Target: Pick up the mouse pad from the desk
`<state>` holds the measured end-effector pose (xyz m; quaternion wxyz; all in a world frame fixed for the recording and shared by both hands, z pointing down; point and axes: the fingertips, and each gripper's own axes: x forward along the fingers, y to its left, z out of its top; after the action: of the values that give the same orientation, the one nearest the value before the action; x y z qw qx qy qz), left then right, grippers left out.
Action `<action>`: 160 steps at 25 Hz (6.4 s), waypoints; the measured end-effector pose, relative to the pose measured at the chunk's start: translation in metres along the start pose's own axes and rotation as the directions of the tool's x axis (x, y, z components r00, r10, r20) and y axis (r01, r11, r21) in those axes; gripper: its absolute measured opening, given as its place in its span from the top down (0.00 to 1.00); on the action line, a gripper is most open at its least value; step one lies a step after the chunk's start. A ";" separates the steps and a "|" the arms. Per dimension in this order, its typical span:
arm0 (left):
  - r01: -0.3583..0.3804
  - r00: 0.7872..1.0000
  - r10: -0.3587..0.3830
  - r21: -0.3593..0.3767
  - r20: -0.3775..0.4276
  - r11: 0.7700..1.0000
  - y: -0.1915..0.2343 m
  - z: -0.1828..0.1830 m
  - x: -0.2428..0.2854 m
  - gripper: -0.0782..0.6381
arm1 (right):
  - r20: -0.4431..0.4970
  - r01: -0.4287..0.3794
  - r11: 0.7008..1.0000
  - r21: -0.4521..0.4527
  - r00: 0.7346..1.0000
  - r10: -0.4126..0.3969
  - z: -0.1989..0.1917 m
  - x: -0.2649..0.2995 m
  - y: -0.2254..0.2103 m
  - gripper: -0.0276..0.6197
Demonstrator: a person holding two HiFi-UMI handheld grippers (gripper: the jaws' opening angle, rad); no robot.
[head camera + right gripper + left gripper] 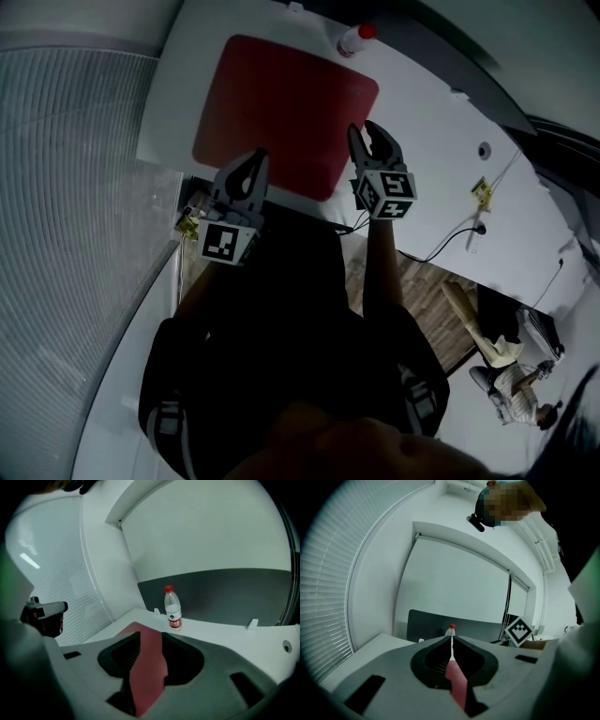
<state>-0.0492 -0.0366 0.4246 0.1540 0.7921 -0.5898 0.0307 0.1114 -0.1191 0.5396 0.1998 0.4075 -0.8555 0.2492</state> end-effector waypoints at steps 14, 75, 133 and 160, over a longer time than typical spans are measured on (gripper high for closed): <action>0.048 0.994 -0.045 0.031 -0.103 0.998 -0.003 -0.022 0.051 0.87 | -0.287 -0.037 0.995 -0.095 0.958 0.008 -0.059 0.097 -0.098 0.52; 0.231 0.962 -0.234 -0.041 -0.144 0.972 0.046 -0.023 0.119 0.87 | -0.542 0.055 0.988 -0.147 0.831 -0.127 -0.113 0.165 -0.107 0.87; 0.625 0.738 -0.356 0.383 -0.573 0.680 0.149 -0.152 0.207 0.66 | -0.172 -0.115 0.735 -0.668 0.985 -0.002 -0.066 0.093 -0.014 0.90; 0.950 0.240 -0.213 0.183 -0.947 0.253 0.203 -0.211 0.242 0.63 | -0.162 -0.162 0.741 -0.651 0.984 0.073 -0.056 0.084 0.004 0.90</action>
<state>-0.1400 -0.2530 0.7235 0.0341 0.8357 0.0365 0.5469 0.0670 -0.1341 0.6286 0.3686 0.2390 -0.8978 -0.0326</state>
